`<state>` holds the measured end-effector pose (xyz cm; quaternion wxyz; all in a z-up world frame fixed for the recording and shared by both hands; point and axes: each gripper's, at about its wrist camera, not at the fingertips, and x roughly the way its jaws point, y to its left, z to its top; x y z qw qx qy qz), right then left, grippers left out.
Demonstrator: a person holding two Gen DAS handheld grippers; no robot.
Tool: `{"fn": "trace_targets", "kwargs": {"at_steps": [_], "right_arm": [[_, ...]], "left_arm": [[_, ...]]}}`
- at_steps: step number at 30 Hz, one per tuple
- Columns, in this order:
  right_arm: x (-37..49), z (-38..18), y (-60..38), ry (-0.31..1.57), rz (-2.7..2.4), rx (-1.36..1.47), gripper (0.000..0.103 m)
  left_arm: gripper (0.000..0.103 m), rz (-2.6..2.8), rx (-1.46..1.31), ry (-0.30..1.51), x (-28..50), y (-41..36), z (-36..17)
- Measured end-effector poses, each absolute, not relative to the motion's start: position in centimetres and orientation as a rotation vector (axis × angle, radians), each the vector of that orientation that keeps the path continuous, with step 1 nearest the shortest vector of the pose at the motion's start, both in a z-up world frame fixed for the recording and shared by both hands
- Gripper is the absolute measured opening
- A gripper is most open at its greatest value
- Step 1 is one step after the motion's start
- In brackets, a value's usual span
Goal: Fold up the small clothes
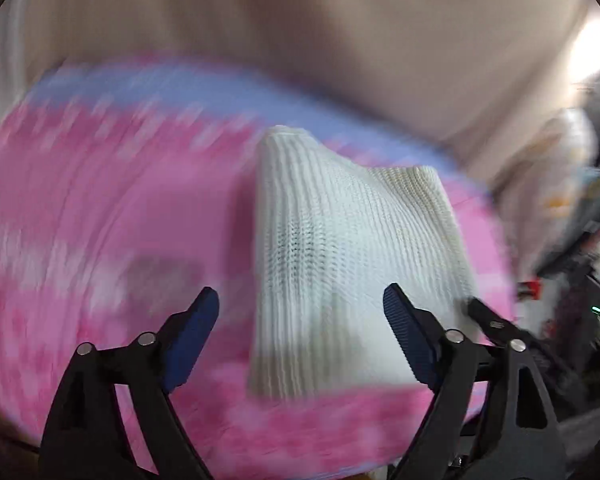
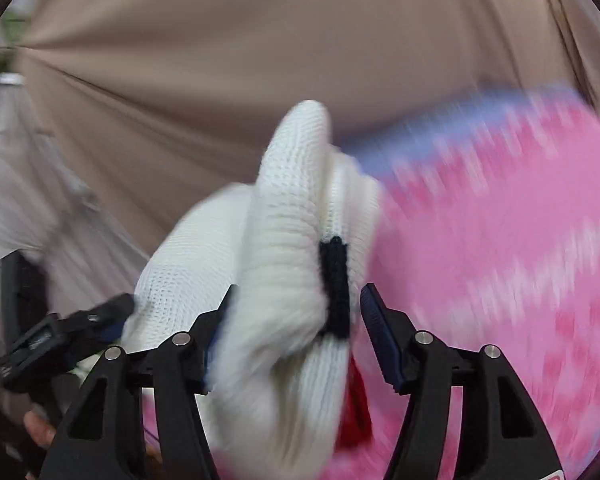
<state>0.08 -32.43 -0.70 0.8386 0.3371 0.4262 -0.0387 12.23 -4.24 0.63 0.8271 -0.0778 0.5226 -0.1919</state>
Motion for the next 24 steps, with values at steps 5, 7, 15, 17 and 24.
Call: {"fn": "trace_targets", "kwargs": {"at_steps": [5, 7, 15, 17, 24], "right_arm": [[-4.3, -4.3, -32.6, 0.978, -0.157, 0.746, 0.051], [-3.6, -3.6, -32.5, 0.97, -0.151, 0.707, 0.062], [3.4, -8.7, -30.9, 1.118, -0.071, 0.689, 0.073], [4.3, -9.8, -30.8, 1.149, -0.023, 0.734, 0.025], [3.3, -3.9, -30.9, 1.036, 0.041, 0.664, 0.021]], "left_arm": [[0.075, -0.266, -0.455, 1.22, 10.0, 2.3, -5.6], [0.082, -0.259, -0.456, 1.185, 10.2, 2.1, -5.1], [0.09, -0.31, -0.42, 1.262, 14.3, -2.7, -7.2], [0.031, -0.337, -0.373, 1.331, 15.2, -4.1, -8.8], [0.017, -0.334, -0.321, 1.308, 13.9, -3.5, -6.1]]}}
